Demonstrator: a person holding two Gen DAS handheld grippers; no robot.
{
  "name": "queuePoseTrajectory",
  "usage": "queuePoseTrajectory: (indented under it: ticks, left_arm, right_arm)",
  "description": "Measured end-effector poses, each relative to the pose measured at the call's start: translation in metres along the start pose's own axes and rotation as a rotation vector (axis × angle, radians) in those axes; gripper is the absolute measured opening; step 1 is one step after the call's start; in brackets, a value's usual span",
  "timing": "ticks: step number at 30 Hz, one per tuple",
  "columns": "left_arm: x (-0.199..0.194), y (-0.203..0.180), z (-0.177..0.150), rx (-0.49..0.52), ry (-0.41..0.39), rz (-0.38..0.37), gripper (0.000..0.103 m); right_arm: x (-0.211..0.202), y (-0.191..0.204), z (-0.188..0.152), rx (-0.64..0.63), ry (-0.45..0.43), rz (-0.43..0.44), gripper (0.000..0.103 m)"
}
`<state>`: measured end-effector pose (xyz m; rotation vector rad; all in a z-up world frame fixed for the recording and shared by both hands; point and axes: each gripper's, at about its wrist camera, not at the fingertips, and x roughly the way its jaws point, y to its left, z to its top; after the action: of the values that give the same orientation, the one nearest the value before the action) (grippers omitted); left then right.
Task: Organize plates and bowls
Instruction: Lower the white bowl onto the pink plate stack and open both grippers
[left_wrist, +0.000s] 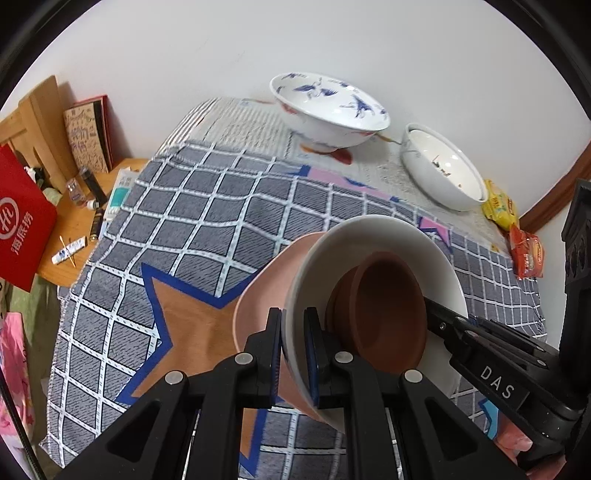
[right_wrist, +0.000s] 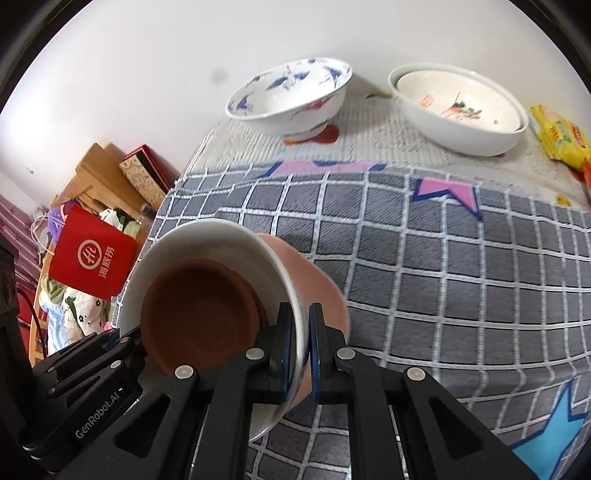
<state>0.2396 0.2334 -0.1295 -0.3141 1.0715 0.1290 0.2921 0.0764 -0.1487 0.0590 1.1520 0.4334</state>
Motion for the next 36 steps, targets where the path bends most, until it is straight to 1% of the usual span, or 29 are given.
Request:
queuePoseTrajectory:
  ticks: [5,11,13,16,21,23,28,34,36]
  left_arm:
    - [0.016,0.006,-0.002,-0.013,0.017,-0.008,0.011]
    - [0.032,0.009,-0.001,-0.023,0.041,-0.018,0.012]
    - [0.032,0.01,-0.001,-0.026,0.026,-0.028,0.012]
    - [0.033,0.01,0.0,-0.026,0.026,-0.026,0.012]
    - [0.035,0.014,0.0,-0.04,0.032,-0.047,0.013]
    - [0.034,0.014,0.0,-0.036,0.027,-0.032,0.017]
    - [0.034,0.017,0.0,-0.036,0.035,-0.032,0.019]
    - [0.033,0.017,-0.002,-0.04,0.046,-0.029,0.02]
    - [0.029,0.017,-0.003,-0.045,0.038,-0.031,0.02]
  right_arm:
    - [0.015,0.002,-0.002,-0.013,0.011,-0.021,0.009]
    - [0.032,-0.003,0.001,-0.001,0.041,-0.022,0.009]
    - [0.035,-0.006,0.0,0.005,0.038,-0.009,0.009]
    - [0.036,-0.005,0.001,0.002,0.031,-0.009,0.009]
    - [0.037,-0.005,0.003,-0.004,0.033,-0.004,0.01]
    - [0.037,-0.004,0.003,-0.016,0.031,-0.01,0.01]
    - [0.034,0.001,0.0,-0.047,0.027,-0.037,0.01]
    - [0.019,0.003,0.0,-0.066,-0.001,-0.048,0.01]
    - [0.015,0.003,-0.001,-0.067,-0.005,-0.046,0.01]
